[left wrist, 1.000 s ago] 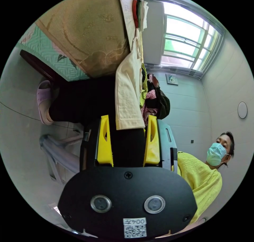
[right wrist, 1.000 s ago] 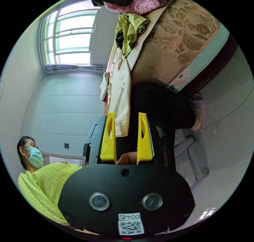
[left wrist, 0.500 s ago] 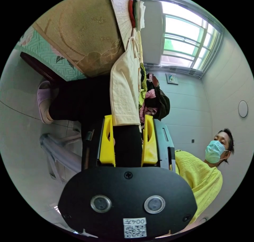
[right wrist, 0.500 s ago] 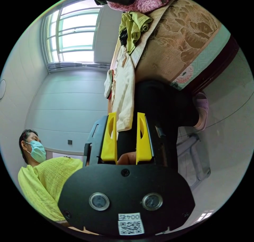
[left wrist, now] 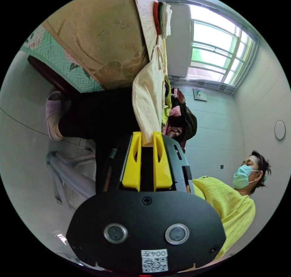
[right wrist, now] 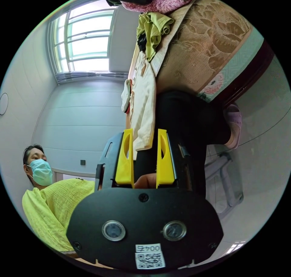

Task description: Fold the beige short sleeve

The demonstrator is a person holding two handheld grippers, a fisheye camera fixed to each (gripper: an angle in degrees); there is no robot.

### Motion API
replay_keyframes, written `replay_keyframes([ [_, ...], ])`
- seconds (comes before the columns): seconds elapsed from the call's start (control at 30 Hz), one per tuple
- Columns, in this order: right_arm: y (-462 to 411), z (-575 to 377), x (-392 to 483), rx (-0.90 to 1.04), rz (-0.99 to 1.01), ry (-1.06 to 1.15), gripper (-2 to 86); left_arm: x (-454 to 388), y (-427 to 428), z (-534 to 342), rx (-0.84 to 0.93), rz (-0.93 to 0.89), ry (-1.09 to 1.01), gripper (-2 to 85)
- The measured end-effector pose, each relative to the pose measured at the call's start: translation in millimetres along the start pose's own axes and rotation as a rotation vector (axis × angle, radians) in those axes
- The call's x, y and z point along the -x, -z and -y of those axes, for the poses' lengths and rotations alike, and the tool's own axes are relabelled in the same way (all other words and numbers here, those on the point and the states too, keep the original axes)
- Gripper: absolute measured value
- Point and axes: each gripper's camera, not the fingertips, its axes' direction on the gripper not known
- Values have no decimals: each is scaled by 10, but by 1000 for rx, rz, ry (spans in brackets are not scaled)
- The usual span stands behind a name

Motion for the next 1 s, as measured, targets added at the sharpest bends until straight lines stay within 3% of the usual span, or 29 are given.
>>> replay_keyframes([
  [0.13, -82, 7, 36, 13, -7, 3, 121, -39, -4, -59, -30, -8, -3, 34],
  [0.33, -108, -40, 95, 16, -56, 12, 40, -214, 9, -151, -72, -2, -52, 19],
  [0.73, 261, -31, 772, -96, 48, 142, 10, -1004, 288, -355, -164, -74, -243, 13],
  [1.0, 487, -482, 852, -71, 57, 155, 8, -1087, 498, -894, -163, -55, -202, 15],
])
